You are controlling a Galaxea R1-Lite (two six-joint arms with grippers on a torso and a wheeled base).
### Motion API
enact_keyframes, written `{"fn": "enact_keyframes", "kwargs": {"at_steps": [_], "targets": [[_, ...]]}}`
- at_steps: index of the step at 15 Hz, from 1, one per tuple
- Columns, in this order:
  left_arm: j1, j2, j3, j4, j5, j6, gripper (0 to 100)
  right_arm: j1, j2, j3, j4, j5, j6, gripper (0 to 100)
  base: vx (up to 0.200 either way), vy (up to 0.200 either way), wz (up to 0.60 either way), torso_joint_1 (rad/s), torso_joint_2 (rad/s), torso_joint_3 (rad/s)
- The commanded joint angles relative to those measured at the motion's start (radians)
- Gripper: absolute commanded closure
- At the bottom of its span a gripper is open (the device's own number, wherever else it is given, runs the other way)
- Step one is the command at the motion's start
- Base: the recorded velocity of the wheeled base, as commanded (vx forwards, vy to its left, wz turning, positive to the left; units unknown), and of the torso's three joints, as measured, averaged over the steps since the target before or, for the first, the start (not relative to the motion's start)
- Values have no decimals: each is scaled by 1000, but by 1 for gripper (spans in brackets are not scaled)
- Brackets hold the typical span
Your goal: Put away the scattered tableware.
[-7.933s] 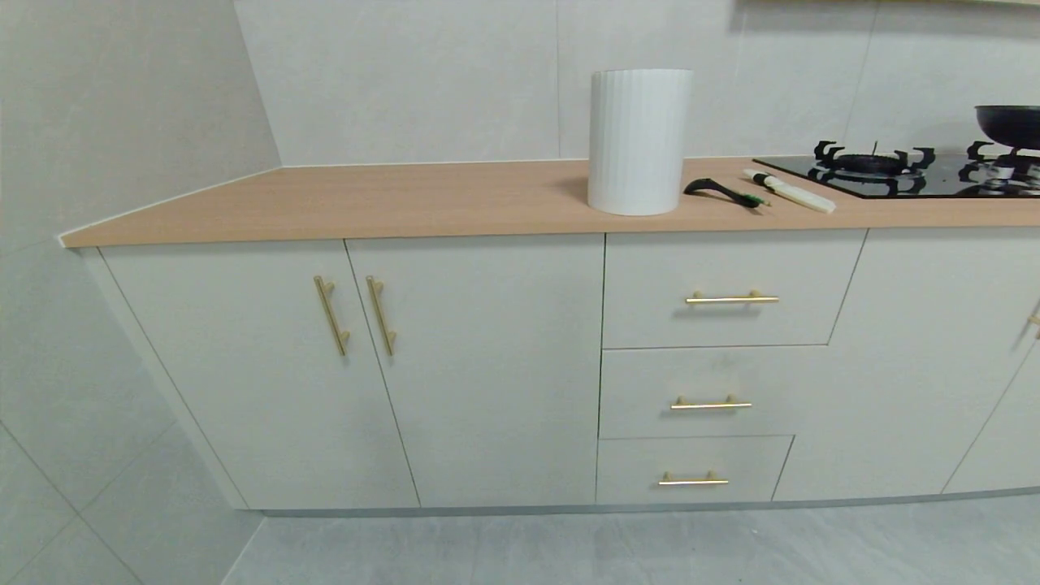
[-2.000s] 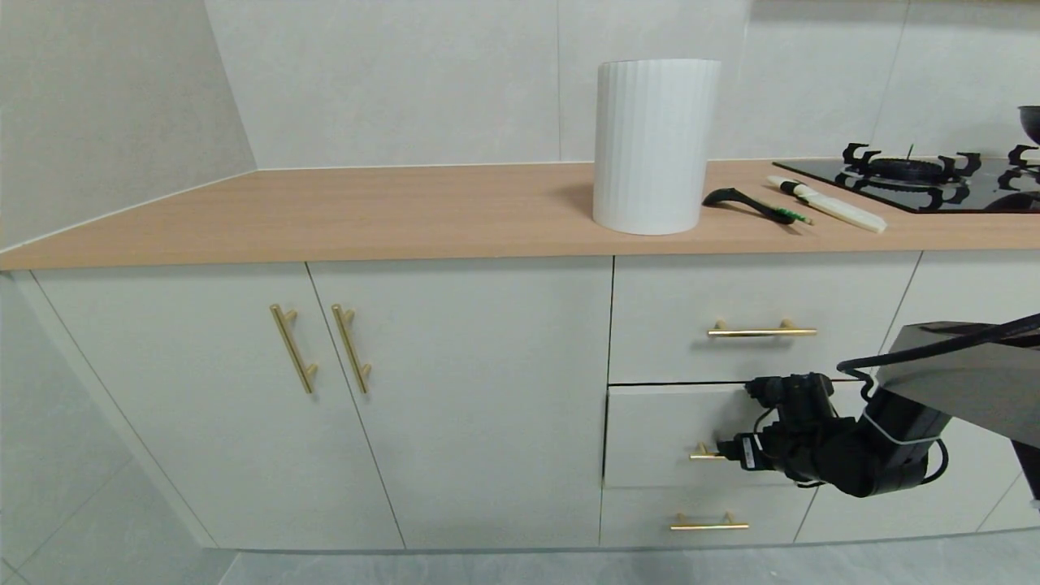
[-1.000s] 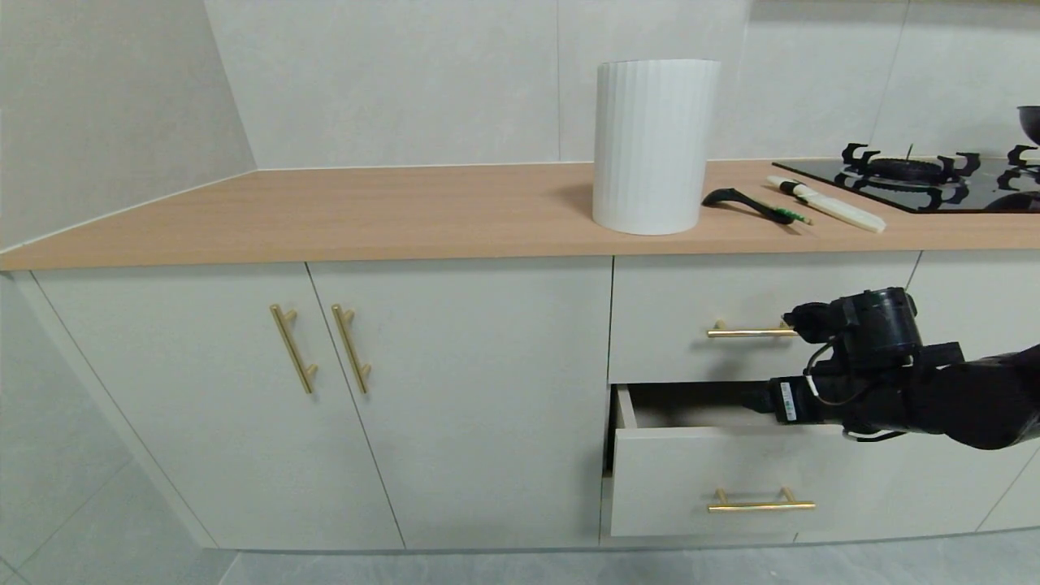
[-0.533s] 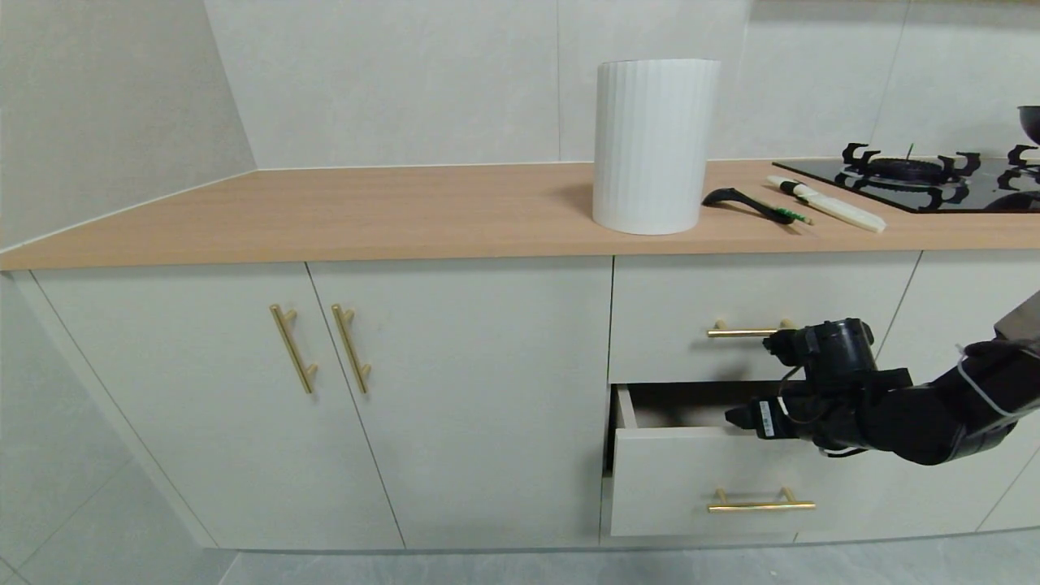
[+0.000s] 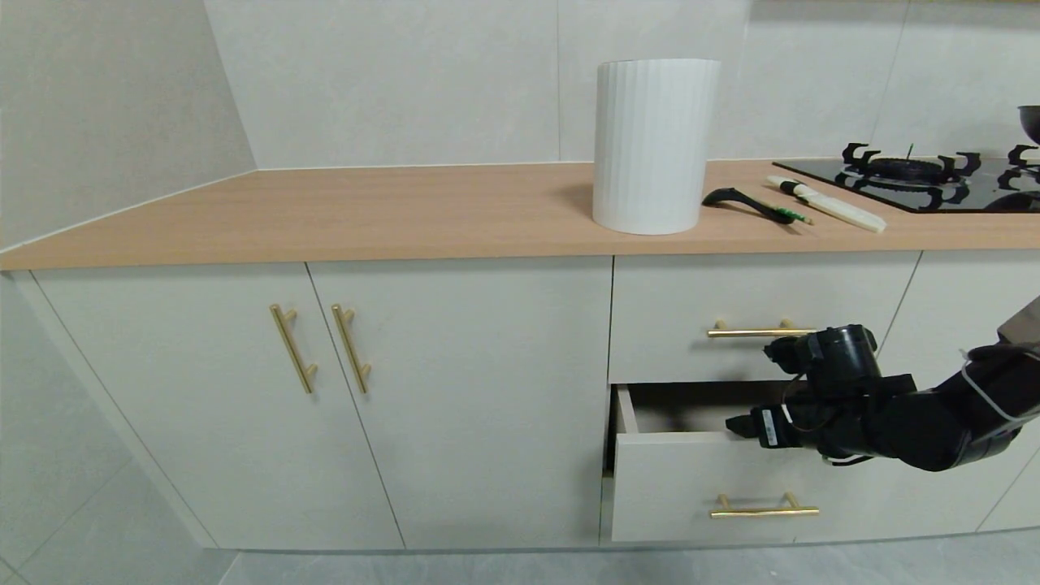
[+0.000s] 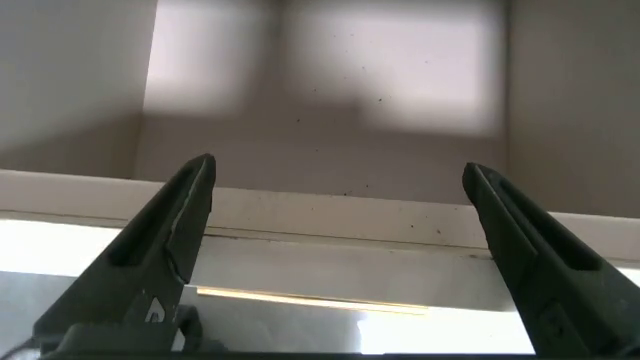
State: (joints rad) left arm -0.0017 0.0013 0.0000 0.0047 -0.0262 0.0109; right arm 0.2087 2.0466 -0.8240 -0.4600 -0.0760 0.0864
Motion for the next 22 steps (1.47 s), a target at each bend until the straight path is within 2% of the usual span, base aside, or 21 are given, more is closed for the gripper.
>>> {"fn": "enact_keyframes", "kwargs": {"at_steps": [1,11,16,19,22], "targets": [[0,0,0,0,0,0,0,1,-34,17,1,21,-5,0,0,0,0,0,0,0],[0,0,0,0,0,0,0,3,-111,25,222,71,-116,0,0,0,0,0,0,0],[0,0,0,0,0,0,0,46,-194,22,452,136,-198,0,0,0,0,0,0,0],[0,0,0,0,0,0,0,67,-215,25,514,163,-229,0,0,0,0,0,0,0],[0,0,0,0,0,0,0,97,-263,17,670,212,-272,0,0,0,0,0,0,0]]}}
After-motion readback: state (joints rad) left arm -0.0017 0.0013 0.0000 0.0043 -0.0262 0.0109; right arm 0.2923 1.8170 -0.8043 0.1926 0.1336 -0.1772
